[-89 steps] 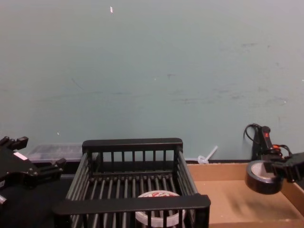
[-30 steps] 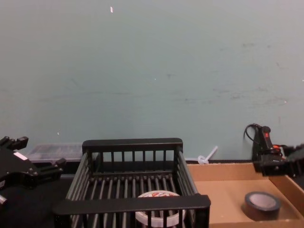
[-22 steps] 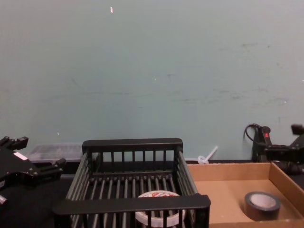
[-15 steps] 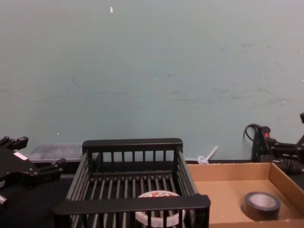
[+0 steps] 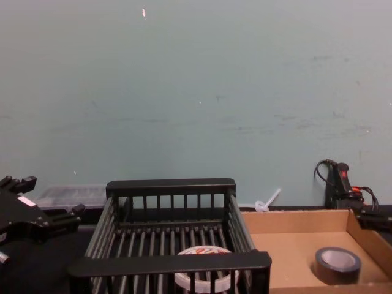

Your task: Pick up the white tape and place it into the black box , Pick up the silver tape and place it into the brown box.

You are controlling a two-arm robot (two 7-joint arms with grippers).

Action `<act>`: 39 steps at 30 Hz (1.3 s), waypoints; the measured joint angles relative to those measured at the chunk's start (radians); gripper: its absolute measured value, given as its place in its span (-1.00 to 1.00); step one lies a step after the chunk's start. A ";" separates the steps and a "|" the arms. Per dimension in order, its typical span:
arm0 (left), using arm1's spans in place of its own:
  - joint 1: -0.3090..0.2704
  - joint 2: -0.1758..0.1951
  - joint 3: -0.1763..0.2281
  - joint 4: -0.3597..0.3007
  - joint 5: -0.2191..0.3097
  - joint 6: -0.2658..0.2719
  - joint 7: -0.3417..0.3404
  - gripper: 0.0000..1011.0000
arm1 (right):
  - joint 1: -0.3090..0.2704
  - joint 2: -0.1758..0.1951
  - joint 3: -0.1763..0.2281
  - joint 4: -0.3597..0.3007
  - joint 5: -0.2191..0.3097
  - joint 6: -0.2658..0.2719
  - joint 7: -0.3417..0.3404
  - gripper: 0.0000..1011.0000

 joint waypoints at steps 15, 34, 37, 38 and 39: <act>0.000 0.000 0.000 0.000 0.000 0.000 0.000 0.98 | -0.001 0.000 0.000 0.000 -0.002 0.000 0.000 0.98; 0.000 0.000 0.000 0.000 0.000 0.000 0.000 0.98 | 0.001 0.002 -0.001 -0.001 -0.002 -0.002 -0.002 0.98; 0.000 0.000 0.000 0.000 0.000 0.000 0.000 0.98 | 0.001 0.002 -0.001 -0.001 -0.002 -0.002 -0.002 0.98; 0.000 0.000 0.000 0.000 0.000 0.000 0.000 0.98 | 0.001 0.002 -0.001 -0.001 -0.002 -0.002 -0.002 0.98; 0.000 0.000 0.000 0.000 0.000 0.000 0.000 0.98 | 0.001 0.002 -0.001 -0.001 -0.002 -0.002 -0.002 0.98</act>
